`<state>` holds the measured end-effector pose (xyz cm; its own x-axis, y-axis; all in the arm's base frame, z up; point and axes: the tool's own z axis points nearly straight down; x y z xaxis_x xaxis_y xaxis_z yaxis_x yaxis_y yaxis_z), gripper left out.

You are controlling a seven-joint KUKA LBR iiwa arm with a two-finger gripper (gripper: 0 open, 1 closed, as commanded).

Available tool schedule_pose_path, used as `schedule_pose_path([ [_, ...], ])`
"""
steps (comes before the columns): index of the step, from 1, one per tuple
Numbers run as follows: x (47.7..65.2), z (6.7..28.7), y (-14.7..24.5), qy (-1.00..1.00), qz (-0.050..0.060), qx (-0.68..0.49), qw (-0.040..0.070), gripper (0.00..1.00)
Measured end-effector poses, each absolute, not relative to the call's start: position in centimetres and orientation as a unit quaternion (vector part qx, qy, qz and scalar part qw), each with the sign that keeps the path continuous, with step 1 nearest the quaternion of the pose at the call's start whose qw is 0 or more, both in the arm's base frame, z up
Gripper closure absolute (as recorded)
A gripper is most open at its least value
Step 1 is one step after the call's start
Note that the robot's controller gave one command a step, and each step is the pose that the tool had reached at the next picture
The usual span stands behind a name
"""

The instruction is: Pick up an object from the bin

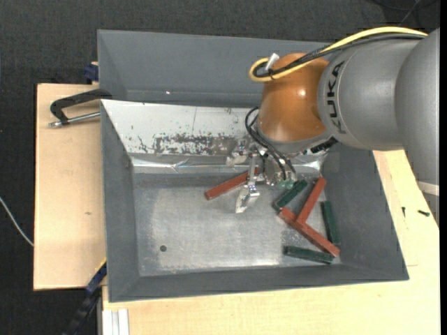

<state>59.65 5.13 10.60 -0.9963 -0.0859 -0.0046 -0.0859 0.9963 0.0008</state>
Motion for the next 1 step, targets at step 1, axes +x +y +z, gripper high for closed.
schedule_pose_path([
  [1, 59.9, 7.62, 5.43, 0.998, 0.001, -0.058, 0.0, 0.0],
])
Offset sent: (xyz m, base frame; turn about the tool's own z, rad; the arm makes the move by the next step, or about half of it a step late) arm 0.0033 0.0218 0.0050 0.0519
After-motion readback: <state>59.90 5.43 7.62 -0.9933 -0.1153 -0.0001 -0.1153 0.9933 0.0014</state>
